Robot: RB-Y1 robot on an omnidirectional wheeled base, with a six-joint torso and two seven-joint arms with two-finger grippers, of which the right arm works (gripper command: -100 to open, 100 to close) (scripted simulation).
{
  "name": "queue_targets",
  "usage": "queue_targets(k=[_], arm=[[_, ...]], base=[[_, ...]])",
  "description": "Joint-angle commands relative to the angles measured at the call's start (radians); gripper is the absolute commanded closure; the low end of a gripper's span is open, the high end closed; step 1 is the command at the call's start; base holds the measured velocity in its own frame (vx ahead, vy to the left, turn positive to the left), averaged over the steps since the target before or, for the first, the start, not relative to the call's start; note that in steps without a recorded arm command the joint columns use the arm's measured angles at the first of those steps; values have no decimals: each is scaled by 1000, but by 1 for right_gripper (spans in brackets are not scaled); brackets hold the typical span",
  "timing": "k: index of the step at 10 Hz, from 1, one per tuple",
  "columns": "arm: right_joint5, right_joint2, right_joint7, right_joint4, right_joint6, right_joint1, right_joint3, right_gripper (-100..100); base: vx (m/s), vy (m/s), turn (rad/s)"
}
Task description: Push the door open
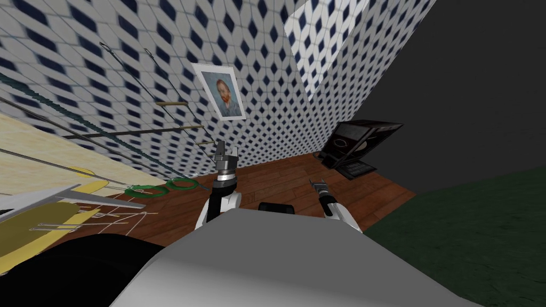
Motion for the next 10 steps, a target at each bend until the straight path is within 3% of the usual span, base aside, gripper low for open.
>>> queue_targets(k=[1,2,10], arm=[[0,0,0,0,0,0,0,-100],[0,0,0,0,0,0,0,-100],[99,0,-1,24,-22,3,-2,-100]], base=[[5,11,31],[5,11,30],[-29,-50,-239]])
